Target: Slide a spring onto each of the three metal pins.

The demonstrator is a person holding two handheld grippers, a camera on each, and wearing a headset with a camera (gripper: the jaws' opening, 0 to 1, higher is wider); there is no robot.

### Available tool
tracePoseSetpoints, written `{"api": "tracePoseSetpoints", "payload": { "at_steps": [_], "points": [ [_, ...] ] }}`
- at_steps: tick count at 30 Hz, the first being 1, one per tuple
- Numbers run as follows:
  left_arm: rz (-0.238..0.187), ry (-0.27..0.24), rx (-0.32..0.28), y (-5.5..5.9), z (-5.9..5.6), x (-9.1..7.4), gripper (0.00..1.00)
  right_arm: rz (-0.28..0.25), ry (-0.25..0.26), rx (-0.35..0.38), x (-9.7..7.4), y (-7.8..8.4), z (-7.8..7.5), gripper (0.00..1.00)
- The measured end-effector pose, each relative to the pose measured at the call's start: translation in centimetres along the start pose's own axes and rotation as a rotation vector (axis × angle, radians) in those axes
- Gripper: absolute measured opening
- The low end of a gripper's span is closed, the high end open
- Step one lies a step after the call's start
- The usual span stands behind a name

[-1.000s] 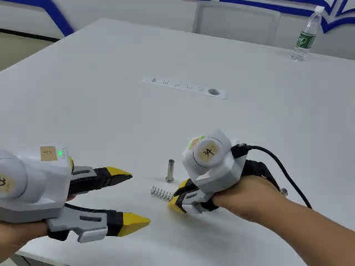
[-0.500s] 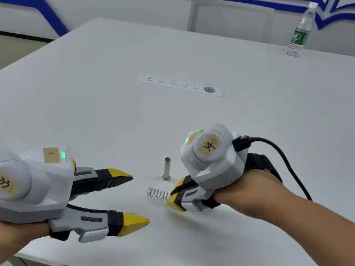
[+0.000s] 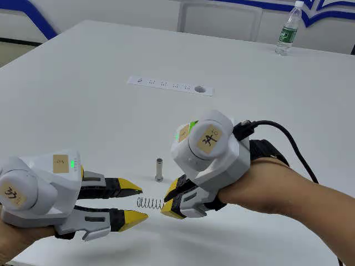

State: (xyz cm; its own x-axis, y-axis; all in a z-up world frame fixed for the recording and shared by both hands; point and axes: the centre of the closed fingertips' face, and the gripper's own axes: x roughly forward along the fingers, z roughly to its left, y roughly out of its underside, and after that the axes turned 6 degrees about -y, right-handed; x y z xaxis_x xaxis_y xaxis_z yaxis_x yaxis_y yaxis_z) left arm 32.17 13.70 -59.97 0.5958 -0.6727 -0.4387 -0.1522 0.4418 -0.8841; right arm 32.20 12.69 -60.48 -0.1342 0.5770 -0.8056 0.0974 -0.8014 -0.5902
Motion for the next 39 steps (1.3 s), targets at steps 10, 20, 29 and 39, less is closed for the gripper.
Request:
{"api": "tracePoseSetpoints", "payload": {
  "at_steps": [10, 20, 29, 39],
  "points": [
    [0.004, 0.013, 0.023, 0.2, -0.2, 0.0, 0.12, 0.011, -0.016, -0.025, -0.7, -0.5, 0.8, 0.11],
    [-0.013, 0.019, -0.008, -0.3, -0.2, 0.2, 0.11, -0.067, 0.001, -0.028, -2.5, -2.9, 0.8, 0.11],
    [-0.031, 0.029, -0.022, -1.2, -0.4, 0.3, 0.11, -0.136, 0.020, -0.036, -3.3, -4.6, 0.9, 0.11],
    [-0.056, 0.023, -0.051, -1.9, -0.5, 0.1, 0.11, -0.194, 0.022, -0.029, -3.4, -5.9, 0.9, 0.11]
  ]
}}
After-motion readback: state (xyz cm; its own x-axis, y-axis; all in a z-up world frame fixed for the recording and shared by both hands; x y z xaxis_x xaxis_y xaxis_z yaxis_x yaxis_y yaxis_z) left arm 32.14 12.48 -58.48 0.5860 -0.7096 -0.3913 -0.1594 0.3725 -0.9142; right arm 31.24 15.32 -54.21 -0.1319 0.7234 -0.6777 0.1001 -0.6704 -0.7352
